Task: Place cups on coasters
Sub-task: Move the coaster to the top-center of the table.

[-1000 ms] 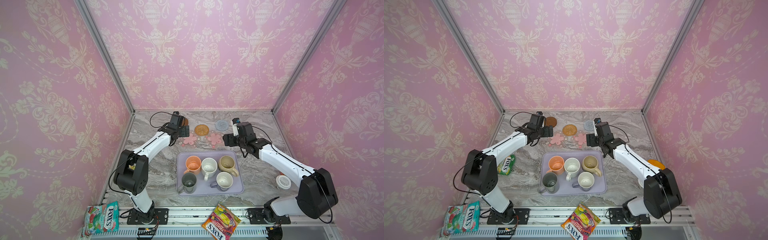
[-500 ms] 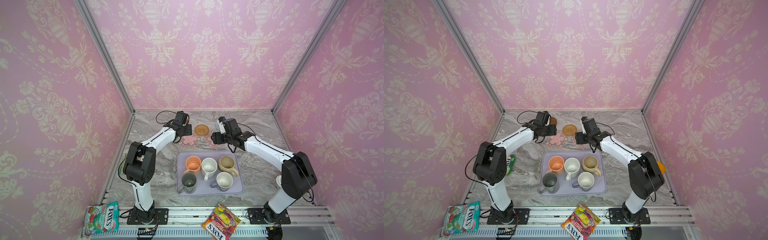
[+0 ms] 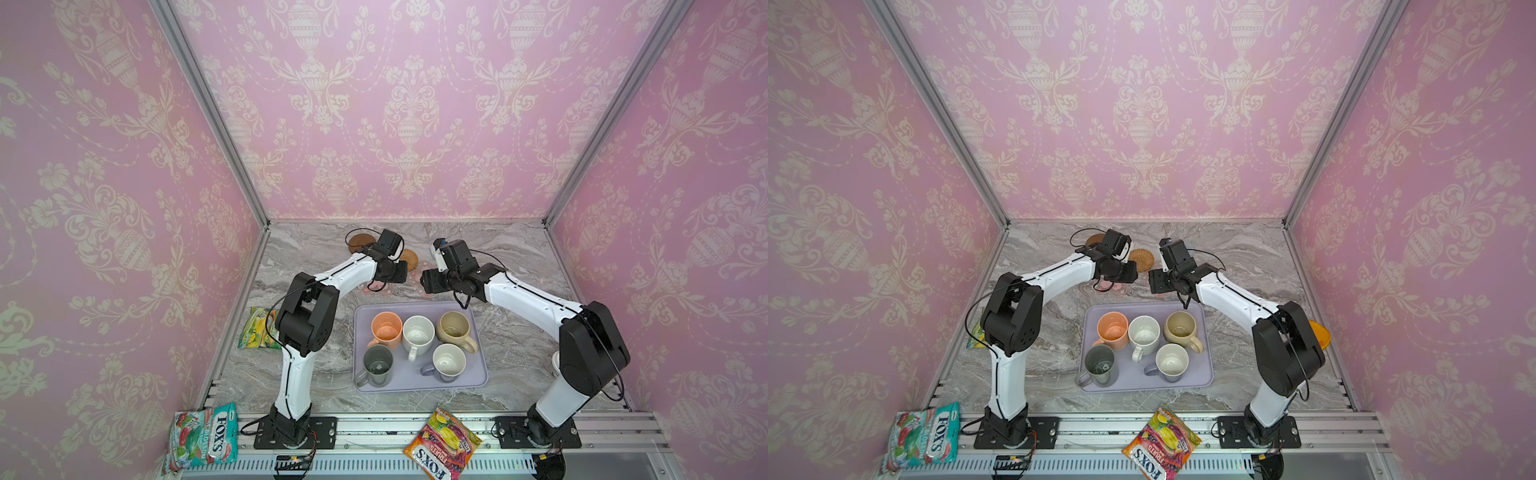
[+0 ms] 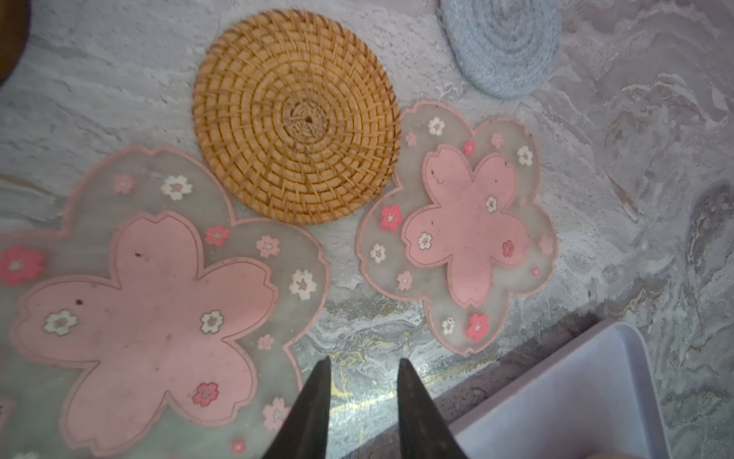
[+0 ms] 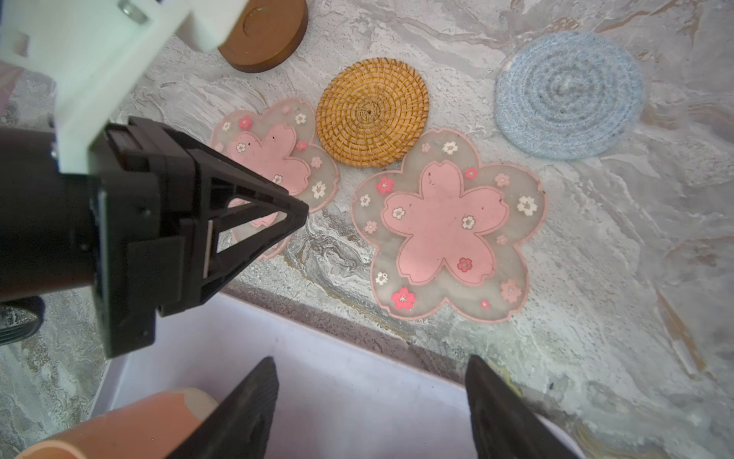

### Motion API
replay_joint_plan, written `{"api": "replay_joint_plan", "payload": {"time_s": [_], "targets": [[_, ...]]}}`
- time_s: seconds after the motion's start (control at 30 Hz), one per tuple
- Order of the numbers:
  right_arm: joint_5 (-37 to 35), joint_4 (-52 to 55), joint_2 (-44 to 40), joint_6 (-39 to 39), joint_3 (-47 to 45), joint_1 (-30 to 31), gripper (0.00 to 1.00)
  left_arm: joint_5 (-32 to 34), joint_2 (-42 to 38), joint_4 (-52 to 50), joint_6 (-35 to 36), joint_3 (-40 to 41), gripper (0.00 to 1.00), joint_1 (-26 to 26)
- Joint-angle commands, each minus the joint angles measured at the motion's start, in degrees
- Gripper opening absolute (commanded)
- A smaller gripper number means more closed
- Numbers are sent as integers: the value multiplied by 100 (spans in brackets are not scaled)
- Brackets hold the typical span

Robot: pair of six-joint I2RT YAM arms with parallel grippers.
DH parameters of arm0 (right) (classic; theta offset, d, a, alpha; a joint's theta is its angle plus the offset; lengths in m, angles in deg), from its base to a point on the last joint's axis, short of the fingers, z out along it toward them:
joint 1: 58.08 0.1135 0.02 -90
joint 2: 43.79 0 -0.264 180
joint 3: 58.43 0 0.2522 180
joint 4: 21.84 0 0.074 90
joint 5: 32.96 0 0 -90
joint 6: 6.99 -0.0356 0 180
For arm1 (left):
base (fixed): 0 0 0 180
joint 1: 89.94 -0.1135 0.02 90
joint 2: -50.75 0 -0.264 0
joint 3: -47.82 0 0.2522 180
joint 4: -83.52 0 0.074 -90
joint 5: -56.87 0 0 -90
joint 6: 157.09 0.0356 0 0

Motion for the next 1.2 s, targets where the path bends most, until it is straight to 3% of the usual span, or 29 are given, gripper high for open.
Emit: {"api": "replay_joint_plan", "payload": {"time_s": [0.0, 0.2, 0.57, 0.87, 1.17], "targets": [[-223, 251, -116, 142, 135, 14, 76, -271, 152, -409, 16, -115, 27, -24], [-318, 335, -195, 253, 112, 19, 77, -396, 342, -740, 178, -256, 24, -18], [-350, 338, -332, 233, -40, 13, 77, 4, 635, -840, 137, -385, 20, -26], [-372, 349, -384, 209, -159, 16, 77, 496, 735, -783, -105, -323, 18, -61], [-179, 283, -274, 35, -134, 15, 77, 472, 701, -487, -603, -45, 17, -345]]}}
